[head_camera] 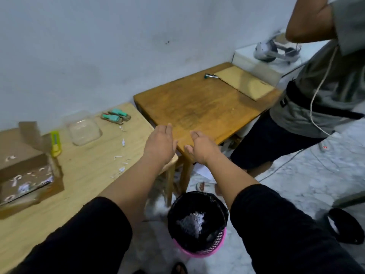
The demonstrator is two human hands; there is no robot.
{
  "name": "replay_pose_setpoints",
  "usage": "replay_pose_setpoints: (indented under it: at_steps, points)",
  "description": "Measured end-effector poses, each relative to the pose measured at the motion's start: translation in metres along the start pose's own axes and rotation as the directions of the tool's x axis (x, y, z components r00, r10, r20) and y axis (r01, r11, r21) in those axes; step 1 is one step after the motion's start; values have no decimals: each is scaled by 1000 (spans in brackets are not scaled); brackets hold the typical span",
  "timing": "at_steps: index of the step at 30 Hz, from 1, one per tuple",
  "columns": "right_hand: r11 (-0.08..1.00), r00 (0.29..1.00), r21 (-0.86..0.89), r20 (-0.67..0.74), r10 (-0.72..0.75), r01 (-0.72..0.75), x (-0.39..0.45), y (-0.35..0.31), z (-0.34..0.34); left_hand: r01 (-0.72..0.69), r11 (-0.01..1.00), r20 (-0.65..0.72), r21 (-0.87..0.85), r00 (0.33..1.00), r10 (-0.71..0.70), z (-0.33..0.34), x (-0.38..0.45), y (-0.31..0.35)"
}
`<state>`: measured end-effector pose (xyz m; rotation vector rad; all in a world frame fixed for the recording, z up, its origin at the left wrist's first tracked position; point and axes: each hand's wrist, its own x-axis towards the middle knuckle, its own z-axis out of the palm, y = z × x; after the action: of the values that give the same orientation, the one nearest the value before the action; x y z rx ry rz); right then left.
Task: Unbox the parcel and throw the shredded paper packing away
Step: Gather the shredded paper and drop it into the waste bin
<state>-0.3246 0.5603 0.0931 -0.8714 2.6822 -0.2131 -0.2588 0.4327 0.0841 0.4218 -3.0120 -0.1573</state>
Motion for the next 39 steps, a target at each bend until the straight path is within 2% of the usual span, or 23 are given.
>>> replay_pose_setpoints:
  at_steps: [3, 7, 13, 16, 19, 24, 27, 32, 35, 39]
  points:
    - [999, 999, 11, 15, -40, 40, 10, -29, 9, 101, 994, 7, -42, 995, -100, -2, -17, -36]
    - [995, 993, 47, 64, -95, 92, 21, -67, 45, 242, 970, 87, -27, 967, -239, 15, -49, -94]
    - [979, 975, 87, 113, -194, 184, 36, -109, 121, 380, 919, 237, -108, 907, -348, 68, -101, -171]
    - [956, 953, 64, 91, -290, 285, 47, -120, 165, 397, 916, 280, -51, 887, -369, 101, -116, -197]
    - [952, 950, 48, 64, -305, 302, 62, -124, 196, 425, 905, 332, -14, 856, -396, 122, -118, -214]
    - [926, 925, 56, 55, -376, 373, 96, -132, 206, 482, 873, 294, -69, 846, -444, 145, -107, -238]
    - [895, 898, 82, 1, -440, 438, 118, -136, 203, 504, 859, 273, -86, 841, -467, 151, -86, -247]
    - [889, 899, 136, -103, -426, 437, 164, -147, 202, 568, 820, 208, -74, 813, -545, 160, -58, -252]
    - [880, 894, 160, -107, -435, 448, 194, -150, 199, 586, 806, 145, -84, 807, -572, 164, -58, -250]
    - [876, 889, 154, -104, -446, 458, 227, -150, 195, 602, 795, 166, -75, 794, -585, 164, -56, -251]
